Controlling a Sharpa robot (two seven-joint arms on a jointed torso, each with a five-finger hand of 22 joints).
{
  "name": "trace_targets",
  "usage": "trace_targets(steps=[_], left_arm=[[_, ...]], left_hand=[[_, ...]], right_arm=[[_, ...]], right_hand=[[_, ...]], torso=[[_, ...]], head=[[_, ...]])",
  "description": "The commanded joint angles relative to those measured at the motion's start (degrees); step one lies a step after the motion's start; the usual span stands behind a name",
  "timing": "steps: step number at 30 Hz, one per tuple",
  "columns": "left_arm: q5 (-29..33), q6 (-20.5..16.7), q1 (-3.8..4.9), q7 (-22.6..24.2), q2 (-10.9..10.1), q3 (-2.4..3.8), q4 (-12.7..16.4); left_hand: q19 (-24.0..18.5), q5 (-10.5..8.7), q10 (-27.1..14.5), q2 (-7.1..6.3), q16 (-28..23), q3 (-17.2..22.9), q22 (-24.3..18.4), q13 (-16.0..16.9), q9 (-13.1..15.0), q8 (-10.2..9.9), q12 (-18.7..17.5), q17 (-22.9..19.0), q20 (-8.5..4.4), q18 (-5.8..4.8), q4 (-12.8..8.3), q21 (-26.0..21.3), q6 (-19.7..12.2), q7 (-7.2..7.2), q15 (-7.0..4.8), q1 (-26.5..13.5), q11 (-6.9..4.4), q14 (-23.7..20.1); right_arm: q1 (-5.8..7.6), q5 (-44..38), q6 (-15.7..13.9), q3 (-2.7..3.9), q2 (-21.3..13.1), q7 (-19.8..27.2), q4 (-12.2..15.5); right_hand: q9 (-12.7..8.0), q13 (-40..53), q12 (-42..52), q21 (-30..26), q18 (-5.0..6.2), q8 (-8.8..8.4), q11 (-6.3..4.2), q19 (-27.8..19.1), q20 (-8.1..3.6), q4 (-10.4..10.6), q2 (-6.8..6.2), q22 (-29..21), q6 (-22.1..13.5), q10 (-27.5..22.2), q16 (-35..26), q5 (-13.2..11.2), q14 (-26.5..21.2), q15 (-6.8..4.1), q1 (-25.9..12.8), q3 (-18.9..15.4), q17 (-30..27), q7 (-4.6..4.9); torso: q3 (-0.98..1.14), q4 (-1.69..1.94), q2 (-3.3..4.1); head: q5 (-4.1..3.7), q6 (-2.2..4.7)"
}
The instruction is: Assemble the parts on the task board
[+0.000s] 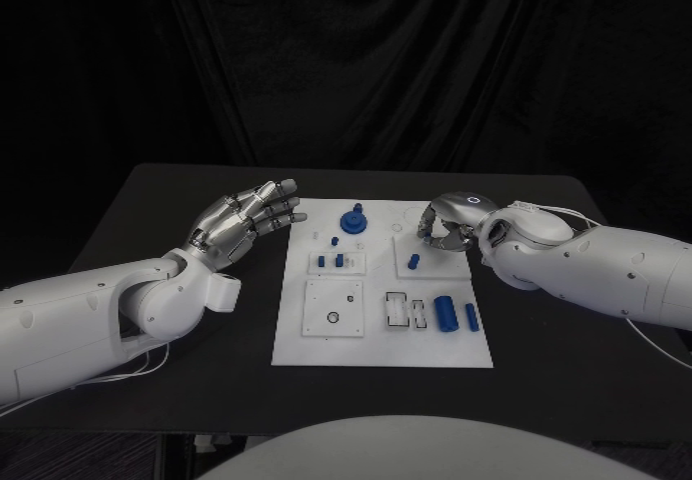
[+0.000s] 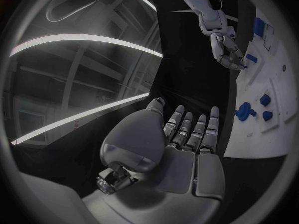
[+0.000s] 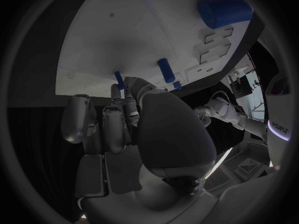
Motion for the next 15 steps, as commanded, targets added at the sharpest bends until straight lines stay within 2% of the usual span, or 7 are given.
trace_targets(steps=[1,8,15], left_arm=[[0.0,0.9,-0.12,8.7,0.1,0.04,0.0],[0.0,0.9,-0.12,8.4,0.1,0.04,-0.1],[0.0,0.9,-0.12,8.0,0.0,0.04,-0.1]], left_hand=[[0.3,0.38,-0.1,0.06,0.4,0.1,-0.1,0.0,0.1,0.3,0.0,0.1,-0.11,-0.54,-0.3,0.3,0.4,1.06,0.32,0.7,0.43,0.0],[0.3,0.41,-0.1,0.07,0.4,0.1,-0.1,0.1,0.1,0.3,0.1,0.1,-0.11,-0.56,-0.3,0.3,0.3,1.09,0.34,0.7,0.48,0.0],[0.3,0.41,-0.1,0.07,0.4,0.1,-0.1,0.1,0.1,0.3,0.1,0.1,-0.11,-0.56,-0.3,0.3,0.3,1.09,0.34,0.7,0.48,0.0]], right_arm=[[0.2,-0.1,-2.1,0.14,-0.4,-0.2,0.8],[0.71,-0.1,-2.4,0.23,-1.3,-0.5,2.5],[1.9,-0.1,-3.1,0.25,-3.4,-0.9,7.1]], right_hand=[[0.0,0.0,-0.2,0.4,0.49,0.3,-1.59,0.1,-0.41,-0.3,0.09,9.1,0.5,1.9,0.2,0.4,0.9,-0.42,-0.2,-0.2,0.0,0.14],[0.1,-0.1,-0.2,0.5,0.45,0.33,-1.62,0.2,-0.44,-0.3,0.05,9.2,0.5,2.0,0.2,0.5,1.0,-0.45,-0.3,-0.2,0.1,0.12],[0.2,-0.1,-0.3,0.6,0.43,0.34,-1.67,0.3,-0.48,-0.4,0.0,9.2,0.5,2.2,0.3,0.6,1.0,-0.49,-0.3,-0.2,0.2,0.08]], torso=[[-0.05,0.0,-0.01],[-0.06,-0.06,-0.01],[-0.12,0.02,0.03]], head=[[0.07,-0.01],[0.36,-0.01],[0.41,-0.01]])
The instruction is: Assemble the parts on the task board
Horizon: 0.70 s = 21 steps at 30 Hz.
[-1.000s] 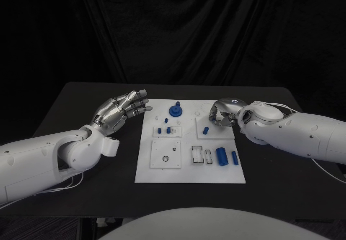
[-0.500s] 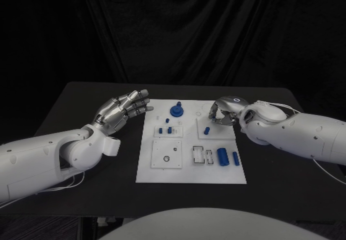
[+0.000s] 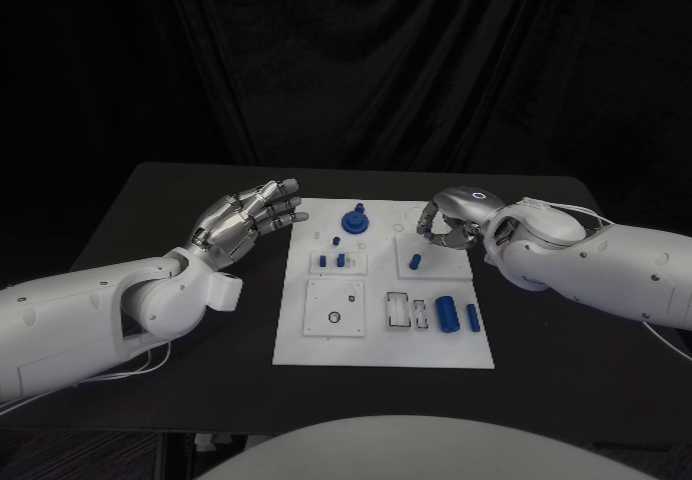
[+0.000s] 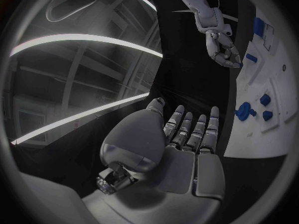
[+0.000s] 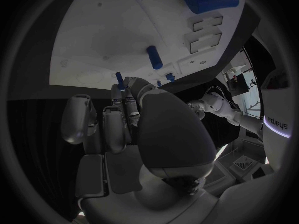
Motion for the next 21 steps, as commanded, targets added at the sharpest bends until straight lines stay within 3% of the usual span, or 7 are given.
trace_targets(steps=[1,10,17,21], left_arm=[[0.0,0.8,-0.12,8.0,0.0,0.04,0.0],[0.0,0.9,-0.12,7.5,0.3,0.04,-0.4],[0.0,0.9,-0.12,7.2,0.4,0.04,-0.4],[0.0,0.8,-0.12,7.1,0.4,0.04,-0.4]], left_hand=[[0.4,0.2,-0.1,0.08,0.3,0.1,-0.1,0.1,0.1,0.4,0.1,0.1,-0.11,-0.58,-0.3,0.3,0.4,1.14,0.37,0.7,0.52,0.1],[0.4,0.22,-0.1,0.15,0.3,0.2,-0.1,0.1,0.1,0.4,0.1,0.1,-0.11,-0.6,-0.3,0.3,0.5,1.23,0.41,0.7,0.62,0.1],[0.4,0.23,-0.1,0.21,0.4,0.2,-0.1,0.1,0.1,0.4,0.2,0.1,-0.11,-0.62,-0.3,0.3,0.5,1.28,0.42,0.6,0.68,0.2],[0.5,0.26,0.1,0.32,0.5,0.3,-0.1,0.1,0.1,0.4,0.5,0.1,-0.12,-0.65,-0.3,0.3,0.6,1.36,0.44,0.6,0.83,0.2]], right_arm=[[0.6,-0.1,-1.9,0.07,-0.9,-0.8,2.6],[1.45,-0.1,-1.9,0.06,-2.6,-0.8,11.1],[1.51,-0.1,-1.6,0.03,-1.7,-0.7,14.3],[1.37,-0.1,-1.5,-0.01,-0.8,-0.5,14.9]], right_hand=[[0.1,0.1,-0.1,0.4,0.43,0.34,-1.67,0.1,-0.27,-0.3,0.01,9.2,0.3,2.2,0.3,0.2,1.0,-0.49,-0.3,0.0,0.1,-0.13],[0.1,0.1,-0.2,0.5,0.42,0.34,-1.69,0.1,-0.29,-0.3,-0.01,9.3,0.3,2.3,0.3,0.3,1.1,-0.52,-0.2,0.0,0.1,-0.14],[0.2,0.0,-0.2,0.4,0.43,0.27,-1.78,0.2,-0.37,-0.4,-0.07,9.2,0.1,2.7,0.3,0.4,1.1,-0.6,-0.3,0.0,0.1,-0.15],[0.2,0.0,-0.3,0.5,0.42,0.19,-1.79,0.2,-0.4,-0.4,-0.1,9.2,0.0,2.8,0.3,0.4,1.2,-0.63,-0.3,0.0,0.2,-0.15]], torso=[[-0.03,0.05,0.02],[-0.01,-0.01,0.0],[-0.04,-0.21,0.07],[-0.03,0.01,0.12]], head=[[0.04,-0.01],[0.55,-0.01],[1.58,-0.01],[1.68,-0.01]])
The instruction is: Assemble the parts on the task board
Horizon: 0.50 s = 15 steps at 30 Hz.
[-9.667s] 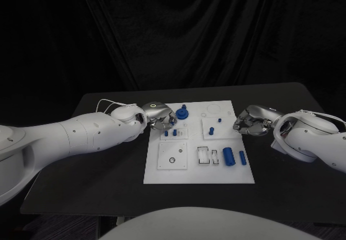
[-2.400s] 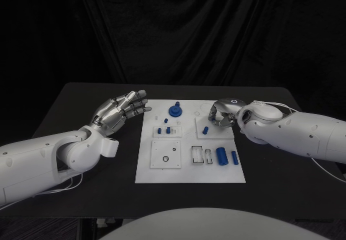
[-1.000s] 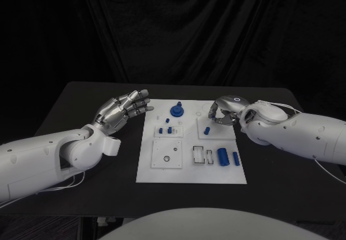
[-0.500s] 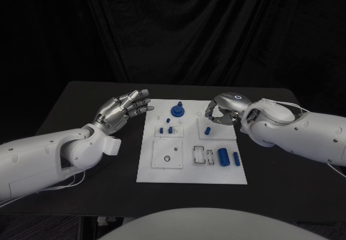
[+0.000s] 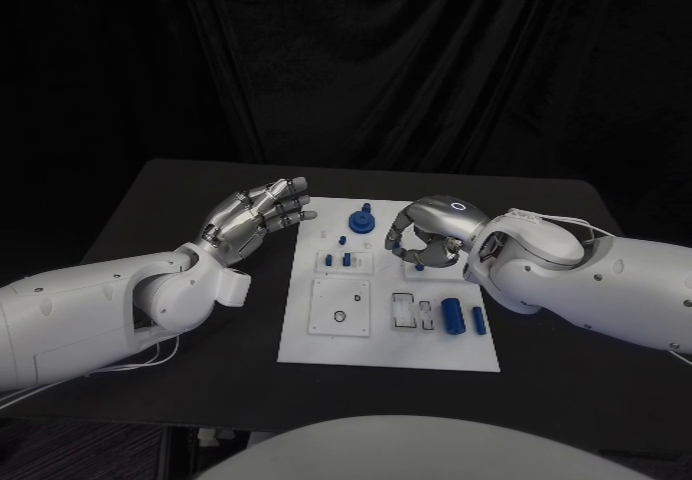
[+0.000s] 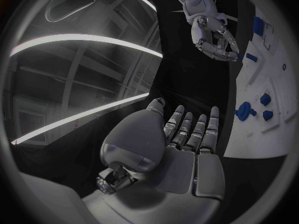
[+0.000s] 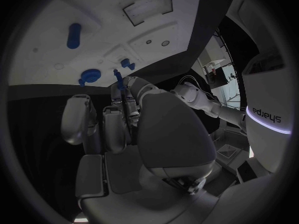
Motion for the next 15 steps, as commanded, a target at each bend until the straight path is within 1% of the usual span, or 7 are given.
trace_targets(steps=[1,3,6,8,13,15], left_arm=[[0.0,0.7,-0.12,7.0,0.1,0.04,0.1],[0.0,0.7,-0.12,6.9,0.1,0.04,0.1],[0.0,0.7,-0.12,6.8,0.2,0.04,0.1],[0.0,0.7,-0.12,6.8,0.2,0.04,0.1],[0.0,0.7,-0.12,6.6,0.4,0.04,0.0],[0.0,0.8,-0.12,6.5,0.4,0.04,0.0]], left_hand=[[0.5,0.26,0.1,0.1,0.2,0.2,-0.1,0.1,0.1,0.3,0.4,0.1,-0.12,-0.65,-0.2,0.3,0.5,1.23,0.23,0.4,0.47,0.0],[0.5,0.28,0.2,0.14,0.3,0.2,-0.1,0.1,0.1,0.3,0.6,0.1,-0.13,-0.67,-0.2,0.3,0.6,1.25,0.24,0.4,0.61,0.0],[0.5,0.31,0.3,0.2,0.4,0.3,-0.1,0.2,0.1,0.3,0.7,0.1,-0.13,-0.68,-0.2,0.3,0.6,1.26,0.23,0.4,0.73,0.1],[0.6,0.34,0.4,0.27,0.4,0.4,-0.1,0.2,0.1,0.3,0.8,0.1,-0.14,-0.69,-0.3,0.3,0.6,1.29,0.23,0.4,0.81,0.1],[0.6,0.36,0.4,0.32,0.5,0.4,-0.1,0.2,0.1,0.4,0.9,0.1,-0.14,-0.69,-0.3,0.3,0.6,1.32,0.23,0.4,0.85,0.1],[0.6,0.36,0.4,0.32,0.5,0.4,-0.1,0.2,0.1,0.4,0.9,0.1,-0.14,-0.69,-0.3,0.3,0.6,1.32,0.23,0.4,0.85,0.1]], right_arm=[[-0.25,-0.1,-0.7,0.01,0.8,-0.5,0.7],[-0.64,-0.1,-0.8,0.0,1.4,-0.3,0.9],[-1.37,-0.1,-0.9,-0.01,2.4,-0.1,1.0],[-1.9,-0.1,-0.9,-0.01,3.1,0.1,0.9],[-3.15,-0.8,-0.7,-0.02,4.6,0.4,0.2],[-3.65,-1.0,-0.6,-0.02,5.0,0.4,0.0]], right_hand=[[0.1,0.0,0.2,0.2,0.41,0.12,-2.0,0.2,-0.43,-0.5,-0.1,9.3,-0.1,2.7,0.4,0.2,1.0,-0.43,-0.3,0.0,0.1,-0.14],[0.1,0.0,0.2,0.2,0.41,0.1,-2.01,0.2,-0.43,-0.5,-0.1,9.3,-0.1,2.7,0.3,0.2,1.0,-0.44,-0.3,0.0,0.0,-0.14],[0.1,0.0,0.1,0.1,0.42,0.02,-2.0,0.2,-0.45,-0.5,-0.12,9.3,-0.2,2.7,0.3,0.3,1.0,-0.45,-0.3,0.0,0.0,-0.13],[0.1,-0.1,0.1,0.1,0.41,0.0,-2.0,0.2,-0.46,-0.5,-0.12,9.3,-0.3,2.7,0.3,0.3,1.0,-0.45,-0.3,0.1,0.1,-0.13],[0.1,-0.1,0.0,0.1,0.42,-0.13,-1.99,0.2,-0.48,-0.6,-0.11,9.2,-0.5,2.8,0.3,0.4,1.0,-0.46,-0.3,0.1,0.0,-0.1],[0.1,-0.1,0.0,0.0,0.44,-0.14,-1.99,0.2,-0.48,-0.6,-0.11,9.2,-0.5,2.8,0.3,0.4,1.0,-0.46,-0.3,0.1,-0.1,-0.1]], torso=[[0.0,0.19,0.09],[0.03,0.34,0.1],[0.04,0.41,0.11],[0.04,0.41,0.09],[-0.05,0.35,0.06],[-0.07,0.22,0.07]], head=[[0.1,-0.01],[-0.09,-0.01],[-0.01,-0.01],[0.12,-0.01],[0.5,-0.01],[0.71,-0.01]])
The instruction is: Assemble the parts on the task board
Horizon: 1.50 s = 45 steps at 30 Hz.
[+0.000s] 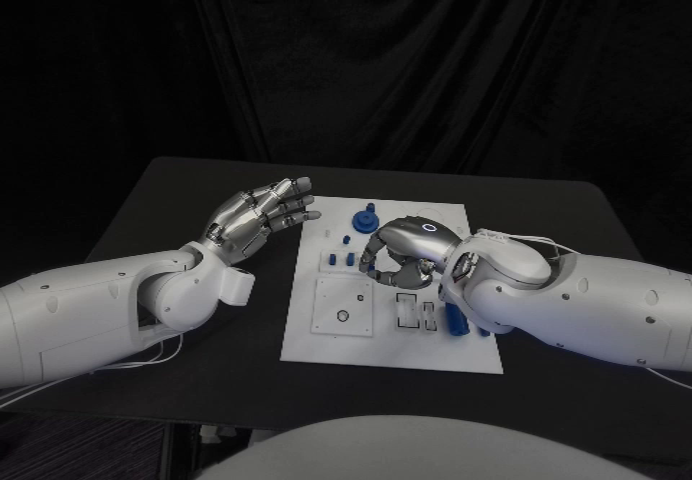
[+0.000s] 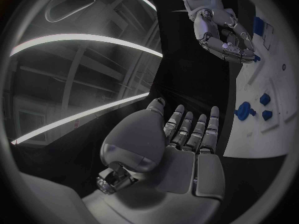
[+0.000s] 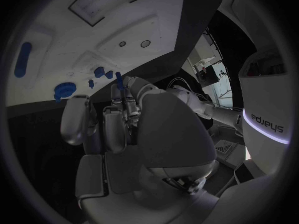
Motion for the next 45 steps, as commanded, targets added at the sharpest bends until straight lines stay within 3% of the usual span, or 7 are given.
trace_targets(steps=[1,10,22,24,30,36,45], left_arm=[[0.0,0.8,-0.12,6.5,0.1,0.04,0.0],[0.0,0.9,-0.12,6.2,0.2,0.04,0.0],[0.0,1.2,-0.12,5.9,0.4,0.04,-0.2],[0.0,1.2,-0.13,5.8,0.5,0.04,-0.3],[0.0,1.4,-0.16,5.7,0.6,0.04,-0.4],[0.0,1.4,-0.17,5.5,0.7,0.05,-0.5],[0.0,1.5,-0.18,5.2,0.8,0.05,-0.7]], left_hand=[[0.4,0.36,0.0,0.32,0.2,0.3,0.0,0.1,0.0,0.3,0.3,0.1,0.06,-0.69,-0.1,0.3,0.3,1.44,0.23,0.4,0.37,0.1],[0.4,0.38,0.0,0.4,0.3,0.3,-0.1,0.1,0.1,0.3,0.4,0.1,0.06,-0.7,-0.1,0.3,0.4,1.45,0.23,0.4,0.45,0.1],[0.4,0.49,0.2,0.57,0.4,0.6,-0.1,0.1,0.1,0.3,0.6,0.1,0.05,-0.71,-0.2,0.3,0.5,1.52,0.21,0.5,0.59,0.2],[0.4,0.49,0.2,0.57,0.4,0.6,-0.1,0.1,0.1,0.3,0.6,0.1,0.05,-0.71,-0.2,0.3,0.5,1.52,0.21,0.5,0.59,0.2],[0.5,0.53,0.2,0.66,0.3,0.7,-0.1,0.1,0.1,0.3,0.6,0.1,0.04,-0.71,-0.2,0.3,0.6,1.57,0.2,0.5,0.66,0.1],[0.5,0.57,0.2,0.73,0.4,0.8,-0.1,0.1,0.1,0.4,0.7,0.1,0.03,-0.71,-0.3,0.3,0.7,1.62,0.18,0.5,0.73,0.1],[0.5,0.6,0.3,0.85,0.4,0.9,-0.1,0.1,0.1,0.4,0.8,0.1,0.03,-0.7,-0.3,0.3,0.8,1.71,0.16,0.5,0.89,0.1]], right_arm=[[-0.76,-1.0,-0.6,0.03,0.5,0.2,-0.4],[-2.56,-1.3,-0.7,0.04,1.8,0.5,-1.5],[-4.25,-1.3,-1.0,0.04,2.9,0.8,-3.5],[-4.49,-1.3,-1.1,0.04,3.0,0.8,-3.7],[-4.89,-1.3,-1.3,0.04,3.3,0.9,-4.3],[-5.1,-1.3,-1.6,0.04,3.6,0.8,-4.8],[-5.52,-1.3,-2.2,0.05,3.9,0.9,-5.2]], right_hand=[[0.1,0.1,0.1,0.1,0.43,-0.15,-2.18,0.0,-0.28,-0.4,-0.12,9.2,-0.5,2.6,0.3,0.2,1.2,-0.26,-0.3,0.0,0.0,-0.09],[0.0,0.1,0.0,0.0,0.43,-0.33,-2.14,0.0,-0.29,-0.5,-0.16,9.2,-0.7,2.6,0.3,0.2,1.2,-0.24,-0.3,0.0,-0.1,-0.04],[0.0,0.0,-0.1,0.0,0.45,-0.44,-2.12,0.0,-0.29,-0.6,-0.15,9.2,-0.9,2.6,0.2,0.2,1.2,-0.23,-0.2,0.1,-0.1,-0.01],[0.0,0.0,-0.1,0.0,0.43,-0.48,-2.11,0.0,-0.29,-0.7,-0.15,9.2,-0.9,2.6,0.2,0.2,1.2,-0.22,-0.1,0.1,-0.2,0.0],[0.0,0.0,-0.2,0.0,0.43,-0.53,-2.12,0.0,-0.29,-0.8,-0.13,9.2,-1.0,2.7,0.2,0.2,1.2,-0.22,0.0,0.2,-0.1,0.02],[0.1,0.0,-0.2,0.1,0.42,-0.55,-2.12,0.0,-0.29,-0.9,-0.12,9.2,-1.0,2.8,0.2,0.0,1.2,-0.22,0.0,0.3,-0.1,0.03],[0.1,0.0,-0.2,0.1,0.42,-0.59,-2.15,0.0,-0.3,-1.0,-0.09,9.2,-1.0,3.1,0.2,-0.3,1.2,-0.22,0.2,0.3,-0.2,0.04]], torso=[[-0.08,-0.18,-0.01],[0.07,-0.17,0.1],[0.0,-0.4,0.0],[0.0,-0.27,-0.04],[-0.01,-0.08,-0.05],[-0.1,-0.17,-0.05],[-0.08,-0.17,-0.08]], head=[[0.4,-0.01],[0.66,-0.01],[1.76,-0.01],[1.8,-0.01],[2.1,-0.01],[2.84,-0.01],[3.08,-0.01]])
